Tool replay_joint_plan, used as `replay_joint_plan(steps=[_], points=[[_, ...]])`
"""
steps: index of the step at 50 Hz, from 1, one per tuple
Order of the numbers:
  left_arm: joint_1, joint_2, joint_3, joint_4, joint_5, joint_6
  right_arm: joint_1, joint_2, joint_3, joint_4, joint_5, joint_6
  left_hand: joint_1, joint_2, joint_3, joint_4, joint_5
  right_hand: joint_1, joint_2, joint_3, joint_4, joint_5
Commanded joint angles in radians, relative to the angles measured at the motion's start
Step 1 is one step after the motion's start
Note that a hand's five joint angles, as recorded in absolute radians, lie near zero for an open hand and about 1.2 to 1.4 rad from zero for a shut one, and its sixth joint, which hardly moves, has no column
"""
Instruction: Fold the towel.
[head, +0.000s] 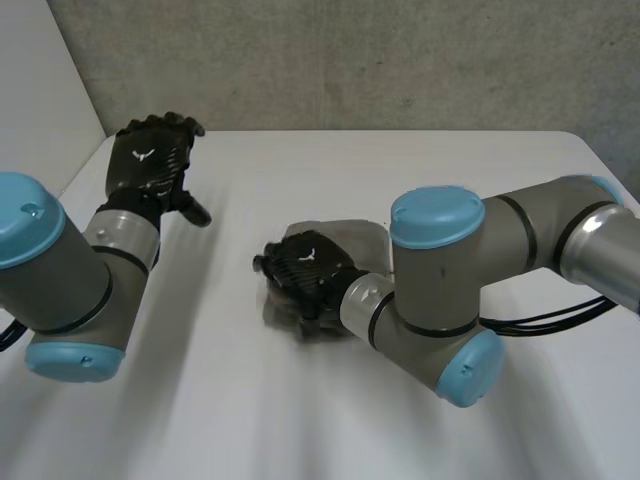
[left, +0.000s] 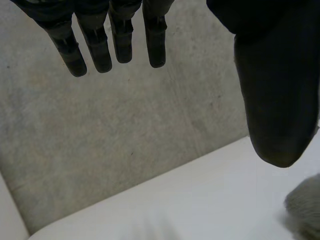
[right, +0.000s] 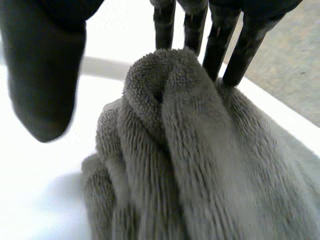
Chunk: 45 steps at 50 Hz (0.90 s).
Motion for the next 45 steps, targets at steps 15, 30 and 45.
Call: replay_joint_plan(steps=[15,30,45], points=[[-0.202,-0.235,0.260,-0.065,0.006,-0.139,-0.260,-0.276,0.294,-0.036,0.066,0.243,-0.053,-0.049,-0.054,-0.052,-0.021,-0.132,-0.132,-0.152,-0.150,-0.102],[-0.231,-0.393,0.248,-0.069,0.081,-0.131,-0.297,-0.147,0.315,-0.164,0.065,0.467,-0.047,-0.044,-0.048,-0.046,-0.015,-0.132,-0.132,-0.152,-0.150,-0.102],[-0.225,-0.362,0.153,-0.094,0.072,-0.096,-0.283,-0.053,0.286,-0.162,0.072,0.501,-0.047,-0.044,-0.048,-0.046,-0.015,-0.132,-0.132,-0.152,-0.150,-0.102]])
